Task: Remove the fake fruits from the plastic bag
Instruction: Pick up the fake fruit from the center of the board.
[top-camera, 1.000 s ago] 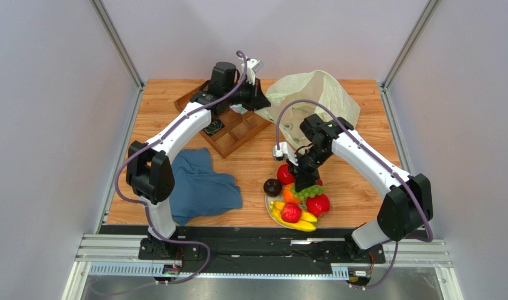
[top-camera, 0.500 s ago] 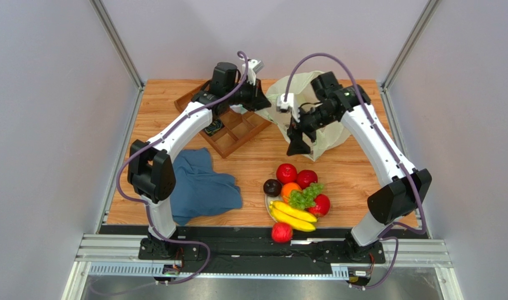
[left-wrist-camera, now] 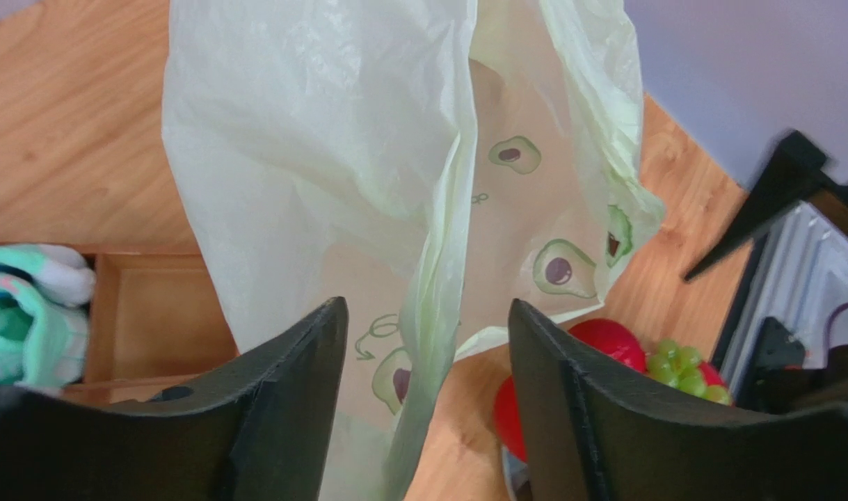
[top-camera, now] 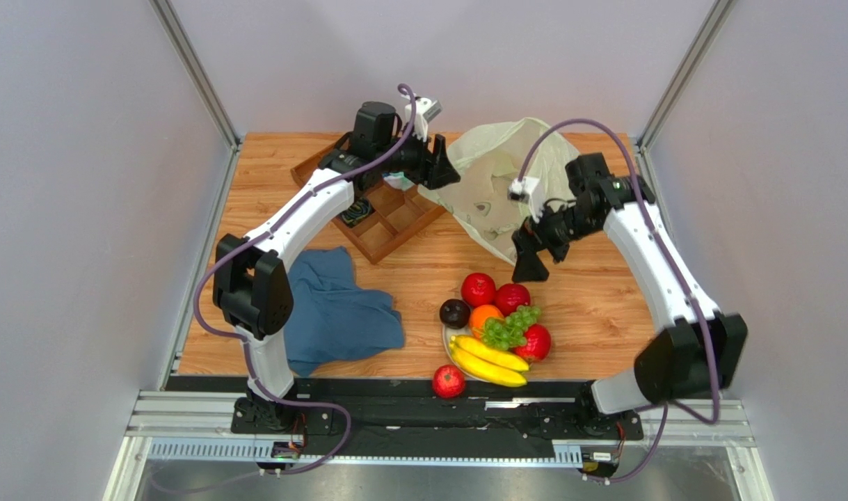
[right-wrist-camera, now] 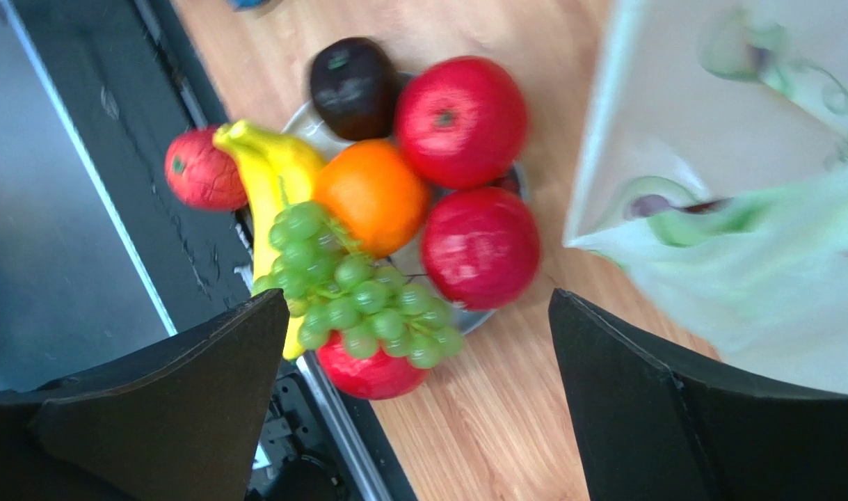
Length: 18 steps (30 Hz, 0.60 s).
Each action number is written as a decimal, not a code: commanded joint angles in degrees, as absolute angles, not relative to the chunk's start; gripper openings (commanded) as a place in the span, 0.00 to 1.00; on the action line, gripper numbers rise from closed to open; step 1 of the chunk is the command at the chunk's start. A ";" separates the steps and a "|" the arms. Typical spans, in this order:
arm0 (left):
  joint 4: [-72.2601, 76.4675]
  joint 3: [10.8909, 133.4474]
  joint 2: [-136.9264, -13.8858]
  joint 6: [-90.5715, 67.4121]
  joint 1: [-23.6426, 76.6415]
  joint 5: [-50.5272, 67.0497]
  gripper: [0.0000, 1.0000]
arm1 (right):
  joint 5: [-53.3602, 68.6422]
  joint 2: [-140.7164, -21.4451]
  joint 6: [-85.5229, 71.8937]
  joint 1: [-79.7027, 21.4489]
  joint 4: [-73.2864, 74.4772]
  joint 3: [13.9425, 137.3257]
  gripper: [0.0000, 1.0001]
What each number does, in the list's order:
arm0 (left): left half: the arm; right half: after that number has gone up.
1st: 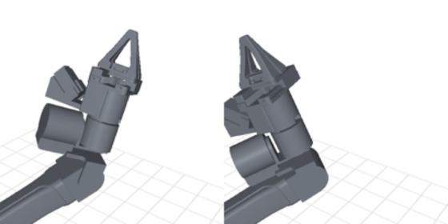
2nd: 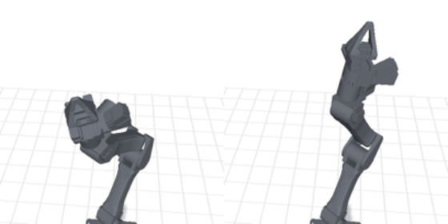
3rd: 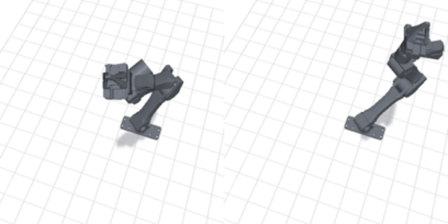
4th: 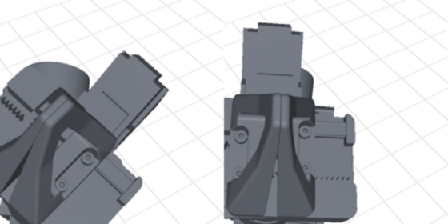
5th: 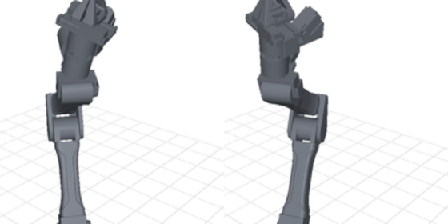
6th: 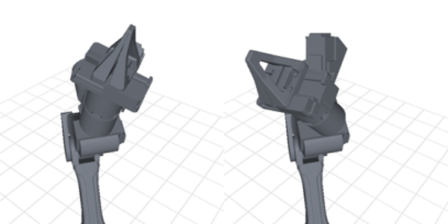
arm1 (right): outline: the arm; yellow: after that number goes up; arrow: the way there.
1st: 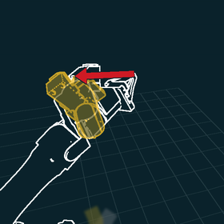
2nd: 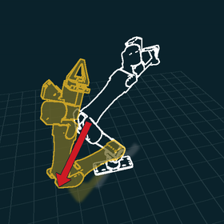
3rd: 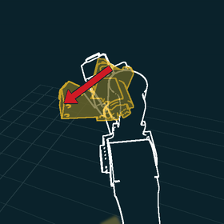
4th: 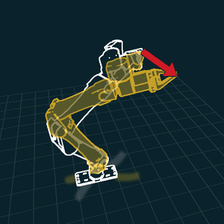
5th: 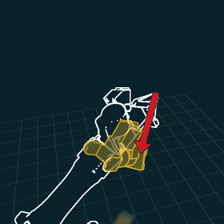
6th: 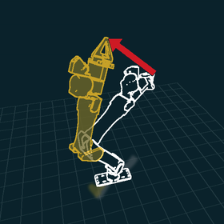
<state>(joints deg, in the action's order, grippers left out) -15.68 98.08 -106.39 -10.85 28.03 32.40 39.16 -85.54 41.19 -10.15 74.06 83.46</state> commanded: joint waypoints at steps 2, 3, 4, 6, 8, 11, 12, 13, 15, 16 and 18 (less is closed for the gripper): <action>-17.57 99.57 -103.89 -11.42 27.77 31.29 0.99 | 40.27 -67.43 48.34 -20.89 65.59 71.91 1.00; -18.10 99.84 -103.45 -11.60 27.43 31.81 0.99 | 39.30 -65.85 48.34 -25.88 63.91 68.59 1.00; -18.45 99.84 -102.93 -11.69 27.16 32.60 0.99 | 38.42 -63.92 48.25 -28.36 61.37 67.60 1.00; -19.33 98.27 -99.51 -11.43 26.11 34.89 0.99 | 36.49 -63.72 49.73 -33.63 59.60 66.45 1.00; -20.56 95.03 -94.52 -11.34 24.88 36.46 0.99 | 35.51 -66.35 52.98 -36.11 60.02 67.84 1.00; -26.41 92.20 -88.27 -9.33 21.63 39.01 0.99 | 32.44 -70.12 57.56 -40.24 61.70 70.57 0.99; -29.06 92.28 -87.29 -8.19 20.23 39.89 0.99 | 30.87 -70.57 58.35 -42.78 61.79 70.84 0.99; -31.88 92.46 -86.32 -6.96 19.43 40.60 0.99 | 29.89 -71.01 59.66 -44.54 62.74 71.01 0.99; -39.53 92.37 -83.24 -3.35 17.68 41.31 0.99 | 27.26 -72.24 60.55 -50.32 63.72 71.10 0.99; -41.38 91.85 -81.84 -2.73 17.06 41.13 0.99 | 26.03 -72.59 60.38 -52.45 63.37 70.67 0.99; -42.19 87.38 -75.17 -4.38 15.13 40.08 0.99 | 23.39 -73.64 59.33 -58.50 62.58 69.35 0.99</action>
